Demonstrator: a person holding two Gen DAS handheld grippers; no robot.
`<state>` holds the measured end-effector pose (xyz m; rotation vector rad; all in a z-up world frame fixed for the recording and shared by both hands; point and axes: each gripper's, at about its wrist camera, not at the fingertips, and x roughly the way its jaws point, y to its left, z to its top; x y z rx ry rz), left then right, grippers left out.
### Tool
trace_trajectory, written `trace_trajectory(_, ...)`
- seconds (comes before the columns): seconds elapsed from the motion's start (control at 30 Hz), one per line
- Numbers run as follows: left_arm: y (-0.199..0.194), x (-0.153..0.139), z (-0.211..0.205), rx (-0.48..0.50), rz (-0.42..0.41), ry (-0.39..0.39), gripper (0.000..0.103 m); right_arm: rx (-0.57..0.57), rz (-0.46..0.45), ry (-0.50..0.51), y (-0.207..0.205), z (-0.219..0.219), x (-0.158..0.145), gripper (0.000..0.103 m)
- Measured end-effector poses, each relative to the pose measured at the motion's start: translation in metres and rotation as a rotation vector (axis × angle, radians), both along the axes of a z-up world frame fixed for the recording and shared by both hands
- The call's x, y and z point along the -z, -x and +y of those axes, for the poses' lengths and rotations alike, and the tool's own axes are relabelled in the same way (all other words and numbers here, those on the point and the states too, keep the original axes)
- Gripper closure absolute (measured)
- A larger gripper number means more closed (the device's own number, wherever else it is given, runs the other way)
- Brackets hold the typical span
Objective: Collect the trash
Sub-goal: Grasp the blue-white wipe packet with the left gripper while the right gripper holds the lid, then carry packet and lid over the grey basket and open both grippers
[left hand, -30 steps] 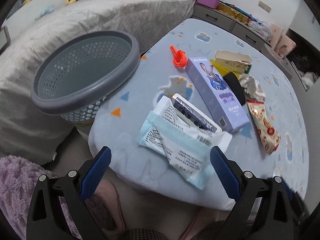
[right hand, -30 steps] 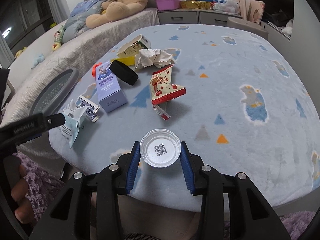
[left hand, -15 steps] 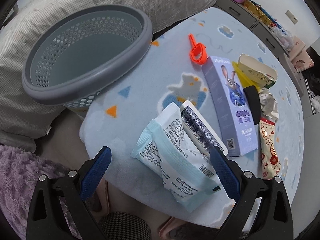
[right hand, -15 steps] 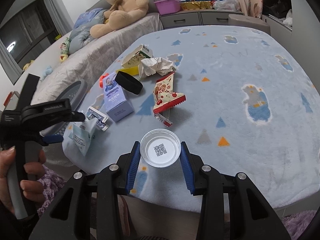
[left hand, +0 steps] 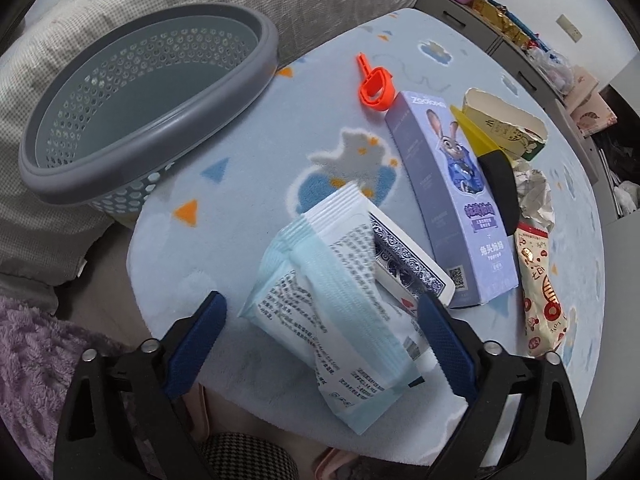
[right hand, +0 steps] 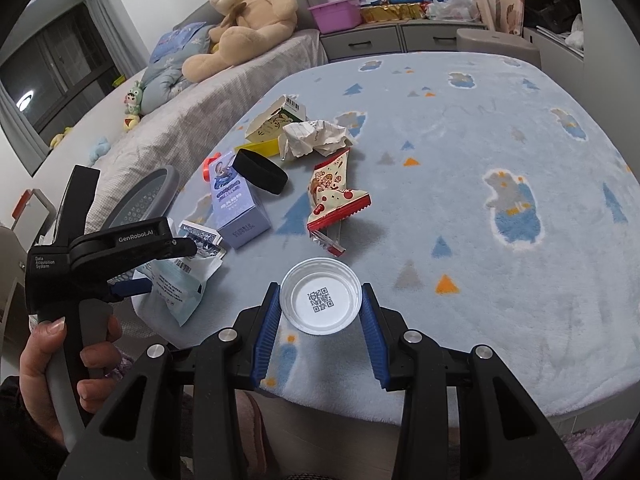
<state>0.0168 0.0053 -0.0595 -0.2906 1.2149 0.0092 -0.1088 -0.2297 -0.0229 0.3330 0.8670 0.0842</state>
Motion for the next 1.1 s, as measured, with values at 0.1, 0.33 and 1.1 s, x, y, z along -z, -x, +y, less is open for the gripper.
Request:
trace_trajectory(0.1,0.003,-0.005,0.000,0.033,-0.032,0.013,0.029,-0.001,0.003,0.005,0.000,0.000,0.000,0.064)
trace_trajectory(0.33,0.013,-0.017,0.007,0.085,-0.102,-0.030,0.032,-0.012,0.010,0.035,-0.005,0.007,0.002,0.064)
trace_trajectory(1.1,-0.035,-0.095,0.143,0.089,-0.352,-0.269,0.032,-0.329,-0.058,0.087,-0.144,0.162,-0.048,0.064)
